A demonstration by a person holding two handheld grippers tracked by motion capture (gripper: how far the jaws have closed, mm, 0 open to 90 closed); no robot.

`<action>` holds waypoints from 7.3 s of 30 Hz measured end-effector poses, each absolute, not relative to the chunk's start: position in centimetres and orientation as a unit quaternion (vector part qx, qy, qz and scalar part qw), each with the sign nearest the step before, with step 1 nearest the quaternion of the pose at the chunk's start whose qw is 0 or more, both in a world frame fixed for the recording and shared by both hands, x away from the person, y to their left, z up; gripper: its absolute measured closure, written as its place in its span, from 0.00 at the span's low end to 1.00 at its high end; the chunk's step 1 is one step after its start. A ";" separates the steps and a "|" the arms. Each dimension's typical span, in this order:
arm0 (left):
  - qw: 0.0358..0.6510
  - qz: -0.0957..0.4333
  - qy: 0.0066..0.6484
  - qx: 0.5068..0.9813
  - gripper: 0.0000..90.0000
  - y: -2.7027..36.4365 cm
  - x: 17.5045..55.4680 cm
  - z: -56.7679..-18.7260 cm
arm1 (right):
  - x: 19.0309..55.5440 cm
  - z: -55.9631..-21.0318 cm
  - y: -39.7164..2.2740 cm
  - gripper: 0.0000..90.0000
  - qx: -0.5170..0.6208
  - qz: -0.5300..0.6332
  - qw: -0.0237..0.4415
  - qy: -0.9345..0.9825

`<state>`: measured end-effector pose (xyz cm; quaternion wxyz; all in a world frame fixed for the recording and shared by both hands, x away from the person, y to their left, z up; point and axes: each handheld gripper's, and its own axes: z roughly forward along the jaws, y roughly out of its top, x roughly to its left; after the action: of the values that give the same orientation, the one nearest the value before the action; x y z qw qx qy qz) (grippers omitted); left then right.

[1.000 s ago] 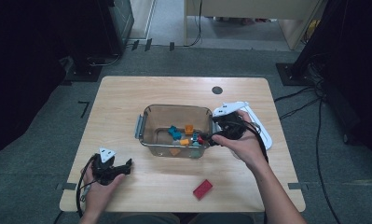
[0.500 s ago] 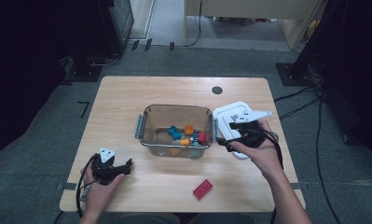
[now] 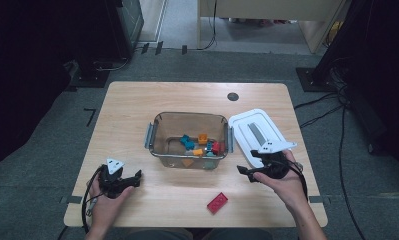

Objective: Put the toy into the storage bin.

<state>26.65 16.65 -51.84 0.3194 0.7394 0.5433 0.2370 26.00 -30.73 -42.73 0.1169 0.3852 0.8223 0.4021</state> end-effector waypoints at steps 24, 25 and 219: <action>0.320 0.237 0.543 0.739 0.15 16.7 26.7 -51.8 | 19.6 -49.0 -23.0 0.16 0.349 0.407 0.094 0.839; 0.320 0.237 0.543 0.739 0.15 16.7 26.7 -51.8 | 19.4 -49.1 -22.7 0.17 0.343 0.407 0.095 0.841; 0.319 0.238 0.544 0.739 0.15 16.6 26.7 -51.8 | 34.6 -35.9 -26.8 0.26 0.379 0.406 0.181 0.812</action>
<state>26.71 16.62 -51.85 0.3189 0.7389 0.5437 0.2381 34.56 -26.78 -35.94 0.1808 0.3788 0.8116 0.4065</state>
